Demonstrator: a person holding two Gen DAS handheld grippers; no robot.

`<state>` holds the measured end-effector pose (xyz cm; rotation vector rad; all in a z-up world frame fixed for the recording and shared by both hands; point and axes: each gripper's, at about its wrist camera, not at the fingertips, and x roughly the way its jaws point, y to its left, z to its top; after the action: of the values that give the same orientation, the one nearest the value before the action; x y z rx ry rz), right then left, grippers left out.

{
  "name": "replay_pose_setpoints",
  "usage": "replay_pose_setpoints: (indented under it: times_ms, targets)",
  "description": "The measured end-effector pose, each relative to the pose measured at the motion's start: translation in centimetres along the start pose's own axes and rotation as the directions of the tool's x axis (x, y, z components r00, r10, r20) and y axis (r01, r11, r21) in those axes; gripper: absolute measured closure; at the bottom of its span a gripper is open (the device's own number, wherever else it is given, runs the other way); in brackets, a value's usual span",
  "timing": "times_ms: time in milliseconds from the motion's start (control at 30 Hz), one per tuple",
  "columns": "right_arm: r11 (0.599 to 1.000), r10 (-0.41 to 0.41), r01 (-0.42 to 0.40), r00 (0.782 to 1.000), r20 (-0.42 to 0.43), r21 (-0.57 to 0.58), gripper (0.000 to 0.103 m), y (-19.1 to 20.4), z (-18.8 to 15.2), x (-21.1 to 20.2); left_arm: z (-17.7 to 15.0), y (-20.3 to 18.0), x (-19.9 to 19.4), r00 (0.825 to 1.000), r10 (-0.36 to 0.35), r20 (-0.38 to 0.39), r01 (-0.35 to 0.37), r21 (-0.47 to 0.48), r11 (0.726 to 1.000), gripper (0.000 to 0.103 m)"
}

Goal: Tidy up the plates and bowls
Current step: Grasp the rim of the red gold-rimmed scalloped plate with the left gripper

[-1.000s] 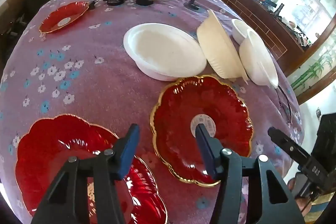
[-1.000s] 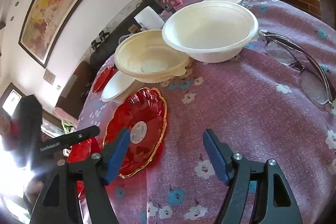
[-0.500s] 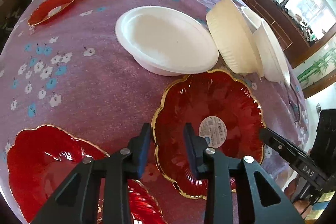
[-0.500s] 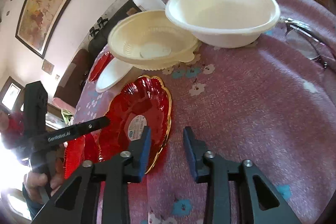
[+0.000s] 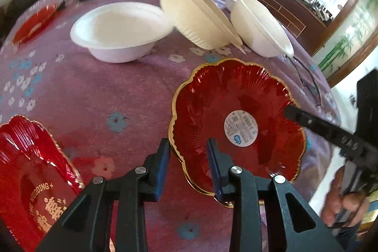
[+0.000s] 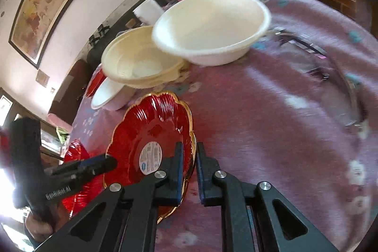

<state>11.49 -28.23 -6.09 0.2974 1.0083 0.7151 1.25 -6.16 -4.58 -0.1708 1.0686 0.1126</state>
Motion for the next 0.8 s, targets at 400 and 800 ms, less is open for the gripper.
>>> replay_pose_setpoints:
  times_ms: [400,800]
  targets:
    - [1.0,-0.009,0.009,1.0,0.024,-0.004,0.092,-0.5,-1.1,0.9,-0.2,-0.9,0.9,0.994,0.015,0.104,-0.018,0.028,0.999,0.073]
    - [1.0,-0.018,0.019,0.999,0.047,-0.012,0.092,-0.2,-1.7,0.9,-1.9,-2.3,-1.3,0.976,0.065,0.207,-0.077,0.052,0.996,0.079]
